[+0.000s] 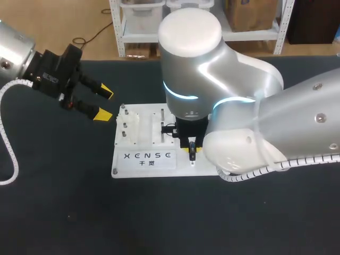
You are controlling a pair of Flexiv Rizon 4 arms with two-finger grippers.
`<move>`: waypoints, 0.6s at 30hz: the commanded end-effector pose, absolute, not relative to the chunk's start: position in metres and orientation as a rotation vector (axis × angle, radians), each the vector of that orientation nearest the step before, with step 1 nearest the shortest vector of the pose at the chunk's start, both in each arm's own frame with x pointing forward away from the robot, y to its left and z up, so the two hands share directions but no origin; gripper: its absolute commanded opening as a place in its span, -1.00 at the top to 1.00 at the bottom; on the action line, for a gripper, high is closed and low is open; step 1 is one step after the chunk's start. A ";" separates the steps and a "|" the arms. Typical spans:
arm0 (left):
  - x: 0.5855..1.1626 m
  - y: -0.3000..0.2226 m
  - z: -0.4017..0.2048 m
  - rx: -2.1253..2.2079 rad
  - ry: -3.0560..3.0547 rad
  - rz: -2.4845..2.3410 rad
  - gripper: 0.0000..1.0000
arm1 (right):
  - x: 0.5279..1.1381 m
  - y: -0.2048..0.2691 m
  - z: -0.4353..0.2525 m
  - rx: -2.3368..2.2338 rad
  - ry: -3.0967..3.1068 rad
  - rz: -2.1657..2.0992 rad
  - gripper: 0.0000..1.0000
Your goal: Insert the USB connector, Ethernet cable, and multi-pin plug into their matching sockets one by one.
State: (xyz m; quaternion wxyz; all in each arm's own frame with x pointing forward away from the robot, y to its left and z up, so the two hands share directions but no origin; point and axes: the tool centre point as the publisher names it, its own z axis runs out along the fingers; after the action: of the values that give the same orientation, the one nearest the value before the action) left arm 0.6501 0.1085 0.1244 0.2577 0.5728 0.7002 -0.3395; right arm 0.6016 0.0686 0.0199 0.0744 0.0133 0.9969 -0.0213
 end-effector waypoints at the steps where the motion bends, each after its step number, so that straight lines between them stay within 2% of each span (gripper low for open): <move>1: 0.650 0.109 0.124 1.553 1.895 -0.920 -1.00 | 0.596 0.061 0.036 0.049 2.948 -0.041 1.00; 18: 0.650 0.109 0.124 1.553 1.895 -0.920 -1.00 | 0.603 0.016 0.077 0.049 2.881 -0.063 1.00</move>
State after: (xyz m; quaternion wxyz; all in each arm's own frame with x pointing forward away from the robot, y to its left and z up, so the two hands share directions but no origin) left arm 0.6501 0.1085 0.1244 0.2577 0.5728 0.7002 -0.3395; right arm 0.6067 0.0252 0.0773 0.1203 0.0167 0.9922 -0.0273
